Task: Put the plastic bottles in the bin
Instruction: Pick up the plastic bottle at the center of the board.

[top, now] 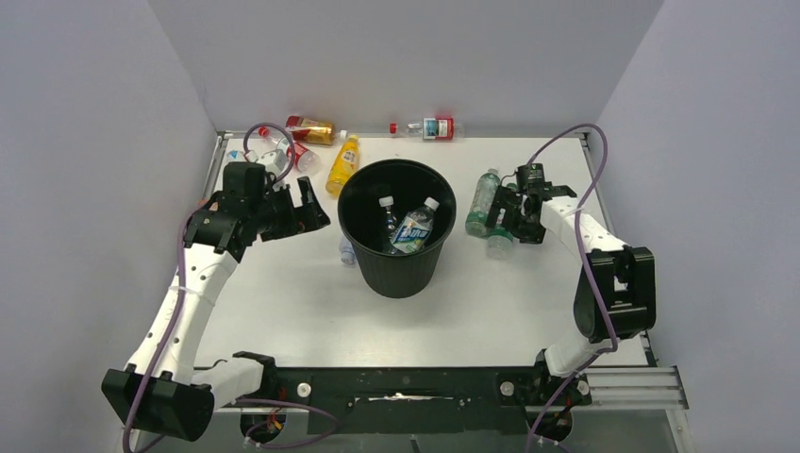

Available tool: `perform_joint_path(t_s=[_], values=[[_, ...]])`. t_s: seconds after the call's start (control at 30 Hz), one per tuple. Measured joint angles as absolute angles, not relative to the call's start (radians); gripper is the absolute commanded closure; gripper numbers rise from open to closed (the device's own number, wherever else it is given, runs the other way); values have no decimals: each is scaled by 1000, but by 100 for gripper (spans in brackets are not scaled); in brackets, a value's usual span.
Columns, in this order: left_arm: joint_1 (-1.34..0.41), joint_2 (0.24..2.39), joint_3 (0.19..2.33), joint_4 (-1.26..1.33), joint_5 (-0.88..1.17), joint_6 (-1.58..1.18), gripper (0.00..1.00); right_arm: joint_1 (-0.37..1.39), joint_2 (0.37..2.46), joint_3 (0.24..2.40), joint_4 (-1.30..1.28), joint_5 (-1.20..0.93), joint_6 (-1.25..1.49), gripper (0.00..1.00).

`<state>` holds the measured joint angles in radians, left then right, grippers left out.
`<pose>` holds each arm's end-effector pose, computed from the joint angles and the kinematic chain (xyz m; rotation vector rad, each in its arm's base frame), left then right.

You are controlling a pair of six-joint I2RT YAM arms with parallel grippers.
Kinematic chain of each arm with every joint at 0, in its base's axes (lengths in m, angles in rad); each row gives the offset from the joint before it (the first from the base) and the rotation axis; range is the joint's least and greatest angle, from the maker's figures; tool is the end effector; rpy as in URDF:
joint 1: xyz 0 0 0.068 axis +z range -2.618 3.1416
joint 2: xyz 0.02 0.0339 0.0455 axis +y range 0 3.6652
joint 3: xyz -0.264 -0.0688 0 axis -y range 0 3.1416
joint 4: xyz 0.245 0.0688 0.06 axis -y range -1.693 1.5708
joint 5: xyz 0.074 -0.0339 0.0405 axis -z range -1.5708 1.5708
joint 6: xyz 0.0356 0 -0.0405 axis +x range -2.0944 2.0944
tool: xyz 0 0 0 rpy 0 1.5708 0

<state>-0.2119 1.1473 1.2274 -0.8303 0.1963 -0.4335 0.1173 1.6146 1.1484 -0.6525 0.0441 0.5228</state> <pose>0.2240 -0.0553 0.3593 -0.1609 2.3629 -0.5474 0.3232 0.0365 0.2222 0.5562 2.6375 0.1386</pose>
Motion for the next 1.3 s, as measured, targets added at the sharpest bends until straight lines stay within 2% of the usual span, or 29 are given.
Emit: perform_joint_path(t_s=[0.27,0.47,0.63,0.73,0.97,1.3], values=[[-212,1126,1183,-805,183,-443,9,104,1632,1125,-588,43,498,20],[-212,1123,1168,-793,155,-464,9,77,1687,1100,-542,29,464,27],[-215,1123,1168,-804,128,-482,9,64,1718,1064,-513,0,435,44],[-228,1122,1168,-816,110,-496,9,52,1712,1058,-498,-12,421,50],[-271,1136,1168,-823,67,-516,9,51,1607,996,-522,-8,399,52],[-273,1231,1169,-812,39,-508,9,54,1310,1034,-661,1,389,53]])
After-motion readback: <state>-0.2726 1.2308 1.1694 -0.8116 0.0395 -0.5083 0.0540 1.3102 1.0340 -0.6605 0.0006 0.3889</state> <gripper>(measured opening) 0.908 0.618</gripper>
